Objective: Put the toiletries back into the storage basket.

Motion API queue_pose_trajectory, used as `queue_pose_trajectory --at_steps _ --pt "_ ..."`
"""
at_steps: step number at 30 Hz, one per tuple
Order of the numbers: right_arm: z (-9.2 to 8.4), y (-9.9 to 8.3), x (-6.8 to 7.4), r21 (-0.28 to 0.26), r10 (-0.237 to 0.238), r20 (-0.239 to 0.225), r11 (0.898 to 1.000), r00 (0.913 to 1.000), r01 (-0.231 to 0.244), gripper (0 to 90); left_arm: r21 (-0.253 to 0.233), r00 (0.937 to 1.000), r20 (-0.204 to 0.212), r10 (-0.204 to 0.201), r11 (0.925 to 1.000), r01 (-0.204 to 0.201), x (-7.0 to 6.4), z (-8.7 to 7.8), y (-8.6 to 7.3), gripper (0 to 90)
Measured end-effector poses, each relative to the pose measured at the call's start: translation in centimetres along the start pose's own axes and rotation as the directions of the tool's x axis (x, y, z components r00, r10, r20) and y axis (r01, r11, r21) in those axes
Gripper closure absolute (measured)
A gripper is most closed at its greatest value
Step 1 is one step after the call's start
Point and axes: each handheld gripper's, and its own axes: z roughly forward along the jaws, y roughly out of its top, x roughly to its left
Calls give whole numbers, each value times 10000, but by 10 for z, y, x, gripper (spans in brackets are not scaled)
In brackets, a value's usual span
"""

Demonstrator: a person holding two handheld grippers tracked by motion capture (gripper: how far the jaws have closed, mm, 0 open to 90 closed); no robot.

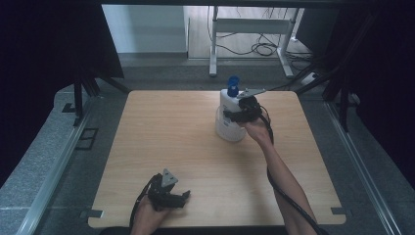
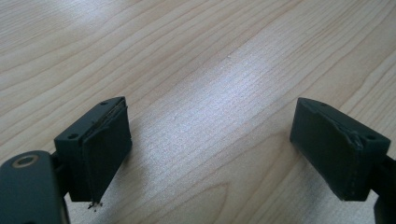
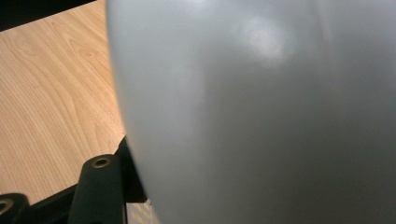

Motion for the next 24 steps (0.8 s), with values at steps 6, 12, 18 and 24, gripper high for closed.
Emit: queue_pose_trajectory --at_steps 6,12,18,24 --pt "-1 -4 -5 -125 457 -242 9989 9987 -460 366 -5 10000 -9 -9 10000 9 0 0 0 119" --pt "-2 -7 -8 -212 642 -454 9976 9969 -652 352 -14 10000 -1 -5 10000 5 0 0 0 119" --pt "-4 -6 -7 -394 615 -487 9972 9969 -635 315 -1 10000 -6 -5 10000 5 0 0 0 119" --pt "-9 -3 -8 -519 530 -361 9971 9979 -549 264 -7 10000 -15 -3 10000 3 0 0 0 119"
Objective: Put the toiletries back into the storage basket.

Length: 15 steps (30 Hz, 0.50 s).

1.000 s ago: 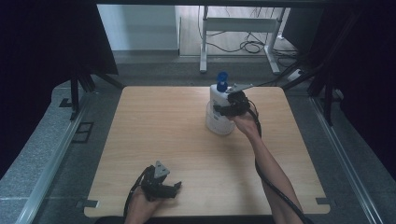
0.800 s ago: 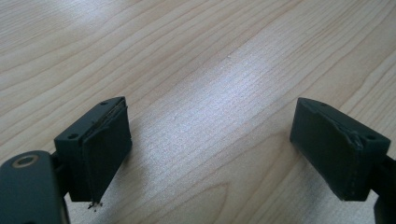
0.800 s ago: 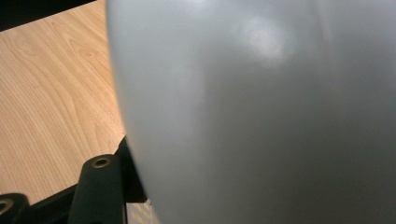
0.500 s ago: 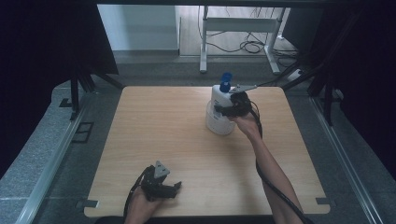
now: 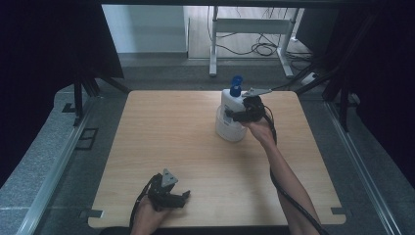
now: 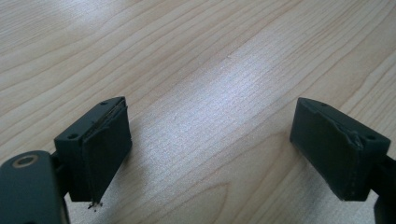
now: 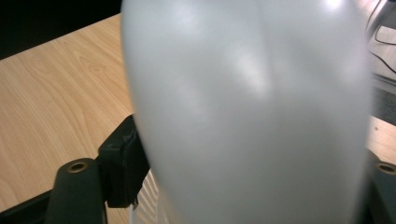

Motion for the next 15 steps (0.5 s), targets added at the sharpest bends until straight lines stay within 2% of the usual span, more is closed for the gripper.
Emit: queue_pose_trajectory --at_steps 10,15 --pt "-7 3 2 -256 -203 58 9995 9998 204 177 -8 10000 4 2 10000 -2 0 0 0 119" --pt "-13 5 2 -427 -274 71 9987 9996 277 161 -21 10000 0 3 10000 -3 0 0 0 119"
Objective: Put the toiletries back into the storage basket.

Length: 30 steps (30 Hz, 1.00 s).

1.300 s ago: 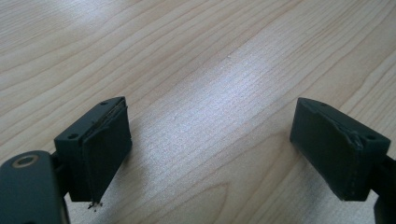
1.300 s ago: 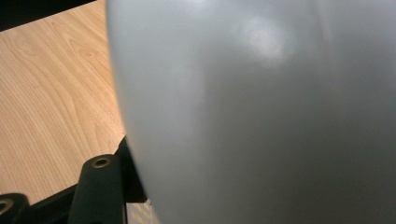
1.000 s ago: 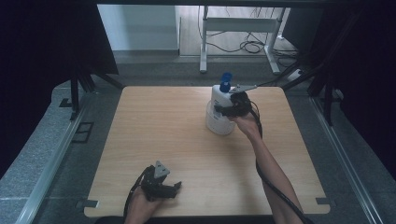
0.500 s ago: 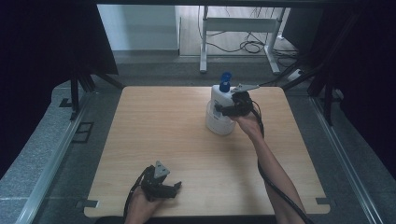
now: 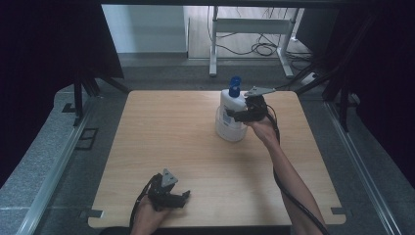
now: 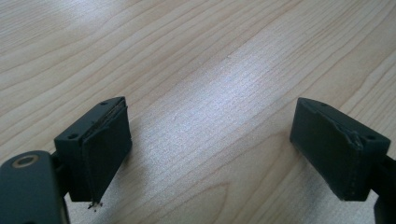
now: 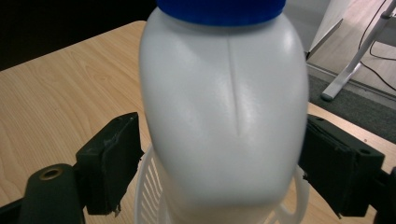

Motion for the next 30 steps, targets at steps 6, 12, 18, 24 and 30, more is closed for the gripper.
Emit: queue_pose_trajectory --at_steps 6,12,18,24,30 --pt "-9 6 2 -121 -117 -2 9999 9999 117 148 0 10000 -6 1 10000 -1 0 0 0 119" --pt "-19 13 6 -164 -272 -98 9995 9996 270 133 -7 10000 1 -17 10000 17 0 0 0 119" --pt "-27 17 9 -25 -403 -83 9992 9992 403 130 -31 10000 5 -51 10000 51 0 0 0 119" --pt "-35 19 10 -24 -462 -164 9989 9988 462 122 -28 10000 3 -49 10000 49 0 0 0 119" --pt "-41 18 12 33 -531 -171 9986 9984 532 89 -28 10000 2 -49 10000 49 0 0 0 119"
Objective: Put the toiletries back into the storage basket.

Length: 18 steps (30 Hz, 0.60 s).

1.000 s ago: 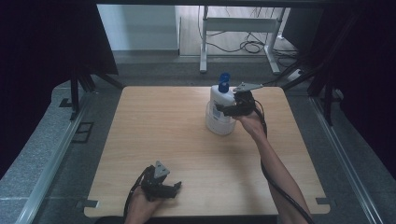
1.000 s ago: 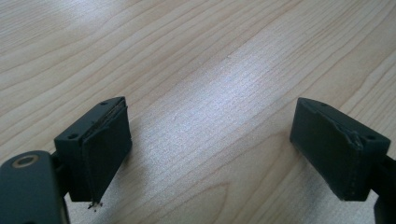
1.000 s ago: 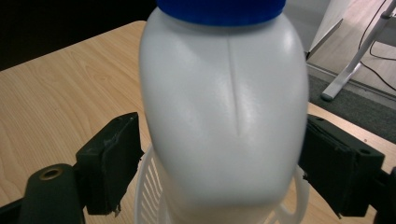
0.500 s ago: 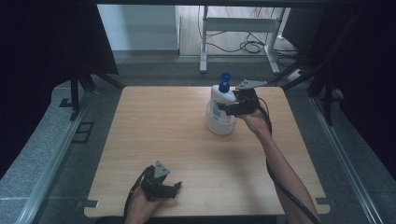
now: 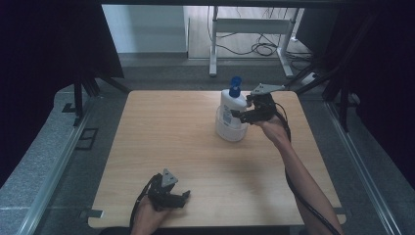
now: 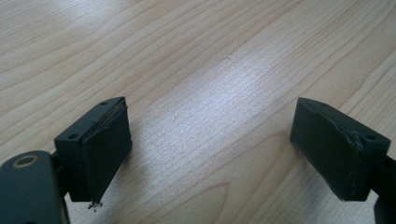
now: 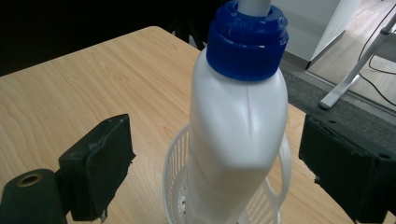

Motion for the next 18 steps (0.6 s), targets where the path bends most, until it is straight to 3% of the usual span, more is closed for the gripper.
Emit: queue_pose_trajectory --at_steps 18 --pt "-20 -10 5 270 -139 54 9995 9999 138 28 8 10000 3 37 10000 -37 0 0 0 119"
